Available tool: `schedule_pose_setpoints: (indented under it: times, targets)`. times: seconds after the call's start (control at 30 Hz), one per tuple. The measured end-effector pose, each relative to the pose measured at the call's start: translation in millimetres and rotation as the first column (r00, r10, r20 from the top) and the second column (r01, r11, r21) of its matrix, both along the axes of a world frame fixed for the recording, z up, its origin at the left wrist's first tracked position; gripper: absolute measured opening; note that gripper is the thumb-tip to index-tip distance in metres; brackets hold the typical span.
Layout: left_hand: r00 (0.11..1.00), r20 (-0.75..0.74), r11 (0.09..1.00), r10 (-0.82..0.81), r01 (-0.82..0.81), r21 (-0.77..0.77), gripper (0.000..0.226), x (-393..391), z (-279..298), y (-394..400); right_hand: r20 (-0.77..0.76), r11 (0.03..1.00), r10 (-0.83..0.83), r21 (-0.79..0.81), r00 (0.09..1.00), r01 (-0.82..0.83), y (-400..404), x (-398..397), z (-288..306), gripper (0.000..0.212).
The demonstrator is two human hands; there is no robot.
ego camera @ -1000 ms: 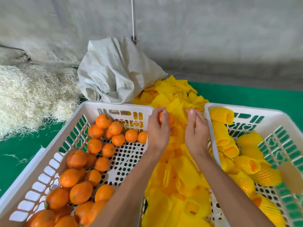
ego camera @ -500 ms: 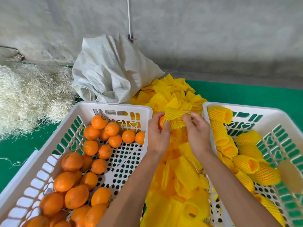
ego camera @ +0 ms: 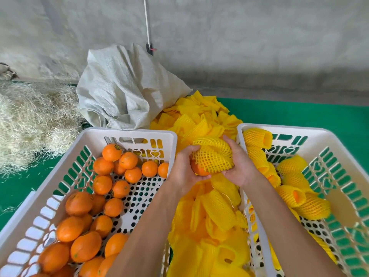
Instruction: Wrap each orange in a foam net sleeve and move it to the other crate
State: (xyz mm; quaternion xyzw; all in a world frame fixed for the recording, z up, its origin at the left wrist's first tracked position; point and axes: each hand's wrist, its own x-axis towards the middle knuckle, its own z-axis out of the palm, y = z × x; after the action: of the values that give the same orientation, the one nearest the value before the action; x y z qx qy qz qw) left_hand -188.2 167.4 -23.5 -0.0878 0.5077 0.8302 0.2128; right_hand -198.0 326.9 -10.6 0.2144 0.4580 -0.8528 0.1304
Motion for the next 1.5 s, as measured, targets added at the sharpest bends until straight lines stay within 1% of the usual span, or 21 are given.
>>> schedule_pose_setpoints:
  times: [0.07, 0.13, 0.2, 0.27, 0.3, 0.37, 0.43, 0.5, 0.57, 0.63, 0.73, 0.8, 0.9, 1.0, 1.1, 1.2, 1.3, 1.33, 1.4, 1.47, 1.5]
  targets:
    - [0.999, 0.031, 0.999, -0.014, 0.013, 0.034, 0.012, 1, 0, 0, -0.033, 1.000, -0.013, 0.004, 0.999, 0.014, 1, 0, -2, 0.047]
    - [0.997, 0.075, 0.998, 0.009, -0.013, 0.059, 0.027, 1, 2, 1, -0.075, 0.995, -0.093, -0.028, 0.993, 0.091, -2, 1, -3, 0.046]
    - [0.992, 0.085, 0.992, 0.088, -0.096, 0.084, 0.037, 0, 3, 2, -0.160, 0.978, -0.205, -0.062, 0.966, 0.197, -4, -1, -5, 0.046]
    - [0.977, 0.086, 0.967, 0.196, -0.207, 0.149, 0.027, -2, 3, 1, -0.249, 0.947, -0.320, -0.040, 0.914, 0.320, -5, -1, -8, 0.042]
    - [0.967, 0.084, 0.949, 0.239, -0.251, 0.193, 0.021, -2, 4, 1, -0.295, 0.925, -0.357, 0.019, 0.886, 0.379, -5, 0, -9, 0.040]
    - [0.955, 0.069, 0.905, 0.288, -0.295, 0.307, 0.009, -2, 8, 0, -0.414, 0.842, -0.379, 0.217, 0.828, 0.494, -6, 3, -11, 0.042]
    - [0.955, 0.012, 0.892, 0.296, -0.281, 0.354, 0.012, -2, 8, 0, -0.549, 0.739, -0.340, 0.346, 0.764, 0.578, -11, 8, -13, 0.040]
    - [0.960, -0.093, 0.928, 0.264, -0.226, 0.297, 0.012, -1, 6, 1, -0.594, 0.688, -0.284, 0.421, 0.753, 0.591, -15, 9, -14, 0.040]
    - [0.956, -0.212, 0.968, 0.202, -0.163, 0.189, 0.035, 3, 8, 1, -0.583, 0.672, -0.254, 0.467, 0.772, 0.574, -17, 8, -16, 0.040]
    - [0.952, -0.278, 0.991, 0.129, -0.118, 0.056, 0.047, 7, 11, 3, -0.577, 0.670, -0.216, 0.499, 0.788, 0.549, -18, 8, -18, 0.040]
    - [0.953, -0.293, 0.987, 0.083, -0.118, -0.106, 0.050, 6, 6, 4, -0.531, 0.699, -0.121, 0.554, 0.839, 0.452, -19, 7, -20, 0.041]
    - [0.959, -0.280, 0.989, 0.037, -0.075, -0.126, 0.054, 7, 3, 4, -0.496, 0.726, -0.075, 0.567, 0.865, 0.388, -20, 8, -21, 0.042]
    - [0.975, -0.219, 0.987, 0.028, -0.061, -0.147, 0.066, 6, 4, 4, -0.520, 0.690, -0.068, 0.592, 0.851, 0.417, -19, 8, -22, 0.048]
    - [0.982, -0.172, 0.978, 0.076, -0.106, -0.177, 0.081, 4, 3, 6, -0.594, 0.645, -0.093, 0.576, 0.799, 0.502, -15, 8, -18, 0.039]
    - [0.979, -0.155, 0.933, 0.129, -0.173, -0.315, 0.087, 6, 6, 12, -0.669, 0.568, -0.135, 0.552, 0.731, 0.610, -13, 8, -14, 0.031]
    - [0.976, -0.189, 0.871, 0.110, -0.186, -0.455, 0.083, 6, -1, 18, -0.734, 0.457, -0.060, 0.582, 0.676, 0.672, -13, 12, -13, 0.027]
    - [0.969, -0.196, 0.877, 0.151, -0.223, -0.426, 0.088, 3, -6, 15, -0.757, 0.365, 0.139, 0.639, 0.639, 0.677, -13, 18, -10, 0.026]
    - [0.965, -0.210, 0.882, 0.157, -0.233, -0.409, 0.093, 2, -8, 13, -0.755, 0.334, 0.217, 0.654, 0.619, 0.679, -13, 20, -9, 0.031]
    - [0.956, -0.264, 0.855, 0.126, -0.240, -0.460, 0.096, 2, -9, 8, -0.743, 0.232, 0.376, 0.654, 0.554, 0.720, -15, 22, -11, 0.046]
    - [0.940, -0.334, 0.832, 0.072, -0.241, -0.499, 0.075, 4, -11, 7, -0.718, 0.132, 0.499, 0.617, 0.485, 0.776, -18, 22, -12, 0.051]
    - [0.923, -0.381, 0.834, 0.059, -0.256, -0.489, 0.062, 7, -11, 7, -0.709, 0.113, 0.538, 0.597, 0.456, 0.794, -20, 21, -12, 0.051]
